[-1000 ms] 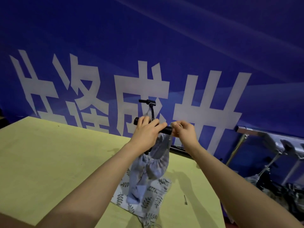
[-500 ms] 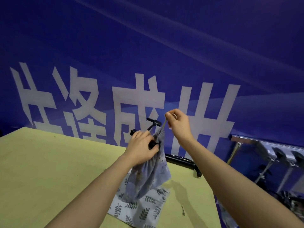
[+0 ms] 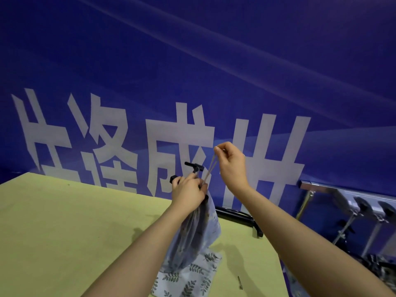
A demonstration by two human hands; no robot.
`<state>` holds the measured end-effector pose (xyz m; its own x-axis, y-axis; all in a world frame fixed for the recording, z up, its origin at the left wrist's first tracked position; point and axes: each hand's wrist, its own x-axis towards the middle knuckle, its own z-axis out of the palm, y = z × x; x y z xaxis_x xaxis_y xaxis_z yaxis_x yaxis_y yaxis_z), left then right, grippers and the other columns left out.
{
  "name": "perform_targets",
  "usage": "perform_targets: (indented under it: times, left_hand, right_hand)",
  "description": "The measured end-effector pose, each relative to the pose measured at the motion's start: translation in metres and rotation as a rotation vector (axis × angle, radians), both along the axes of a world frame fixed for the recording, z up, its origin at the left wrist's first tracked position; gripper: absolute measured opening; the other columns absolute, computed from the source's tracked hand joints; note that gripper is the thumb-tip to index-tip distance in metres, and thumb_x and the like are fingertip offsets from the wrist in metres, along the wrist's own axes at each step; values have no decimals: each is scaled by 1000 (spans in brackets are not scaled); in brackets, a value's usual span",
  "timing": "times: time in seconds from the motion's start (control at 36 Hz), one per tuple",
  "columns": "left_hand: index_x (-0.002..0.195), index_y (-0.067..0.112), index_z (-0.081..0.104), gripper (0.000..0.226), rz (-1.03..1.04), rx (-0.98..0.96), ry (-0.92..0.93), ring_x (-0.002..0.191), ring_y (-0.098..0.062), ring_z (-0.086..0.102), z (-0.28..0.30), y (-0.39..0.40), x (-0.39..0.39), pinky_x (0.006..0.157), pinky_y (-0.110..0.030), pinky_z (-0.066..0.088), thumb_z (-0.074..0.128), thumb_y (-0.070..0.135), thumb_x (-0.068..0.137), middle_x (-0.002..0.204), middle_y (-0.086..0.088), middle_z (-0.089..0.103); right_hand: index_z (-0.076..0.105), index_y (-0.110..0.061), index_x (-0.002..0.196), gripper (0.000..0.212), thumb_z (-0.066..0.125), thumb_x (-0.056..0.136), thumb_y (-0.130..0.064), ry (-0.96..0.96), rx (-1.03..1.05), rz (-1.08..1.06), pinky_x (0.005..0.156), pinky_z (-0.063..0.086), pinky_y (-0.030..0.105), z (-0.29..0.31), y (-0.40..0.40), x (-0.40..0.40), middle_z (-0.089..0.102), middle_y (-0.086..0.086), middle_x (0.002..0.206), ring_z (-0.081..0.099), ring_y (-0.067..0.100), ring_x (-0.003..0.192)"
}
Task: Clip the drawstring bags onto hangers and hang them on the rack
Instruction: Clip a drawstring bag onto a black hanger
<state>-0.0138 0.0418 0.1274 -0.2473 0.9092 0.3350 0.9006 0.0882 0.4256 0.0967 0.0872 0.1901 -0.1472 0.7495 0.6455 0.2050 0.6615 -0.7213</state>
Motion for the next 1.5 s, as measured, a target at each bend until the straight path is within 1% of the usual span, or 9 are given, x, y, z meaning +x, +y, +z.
perform_targets:
  times: [0.22,0.42,0.53,0.61,0.75,0.86,1.06,1.22,1.5]
  left_hand:
    - [104,20,67,31,7,-94,-14,110,-28,46,6,4,-2,105,-35,22,39,29,96,113,-4,53]
    - [103,15,61,29,20,-76,-10,108,-28,45,2,5,4,102,-36,23,35,27,97,113,-4,52]
    - [99,15,61,28,18,-61,-27,107,-27,45,0,5,5,103,-35,22,36,26,95,113,-5,52]
    - [100,16,61,28,14,-59,-11,108,-25,45,-2,6,5,104,-36,22,38,30,95,114,-4,52]
    - [97,20,63,47,-10,-39,25,105,-20,46,-6,2,8,106,-35,22,31,55,95,104,2,54]
    - [97,21,58,39,20,53,6,103,-20,49,-7,-3,8,103,-34,22,28,45,99,102,4,58]
    - [100,22,61,35,50,22,-15,105,-20,47,-4,-2,5,101,-34,21,34,44,98,101,2,56]
    - [106,23,65,37,49,-54,27,108,-24,45,-2,-2,11,103,-35,20,34,41,97,109,-2,55]
    - [110,19,65,39,-17,-121,96,110,-26,45,-3,0,19,106,-35,25,31,33,97,117,-4,57]
  right_hand:
    - [66,-4,92,10,58,92,-12,-236,179,-55,62,34,7,9,4,5,50,-2,79,46,4,69]
    - [58,-5,113,26,53,88,1,-423,155,-69,66,38,5,7,14,18,45,7,108,46,14,91]
    - [60,0,111,22,44,96,-1,-372,184,-200,73,49,22,13,20,27,53,13,109,54,21,87]
    - [62,-2,111,21,47,97,-9,-251,164,-218,70,43,8,15,21,29,57,10,105,52,14,85]
    - [64,-10,104,22,52,96,-27,125,-162,-163,85,55,36,18,18,19,58,5,104,58,15,91]
    - [63,-12,83,29,47,99,-31,232,-322,11,69,58,33,25,10,15,61,4,73,62,18,74]
    - [57,-10,68,44,39,101,-33,179,-313,17,46,49,18,27,3,3,51,0,57,51,9,51]
    - [58,-2,71,43,43,100,-28,93,-89,-34,42,32,8,26,0,-1,40,-4,48,41,0,38]
    - [50,-10,64,36,49,98,-21,-59,81,-90,45,36,12,26,10,13,45,-3,52,42,5,43]
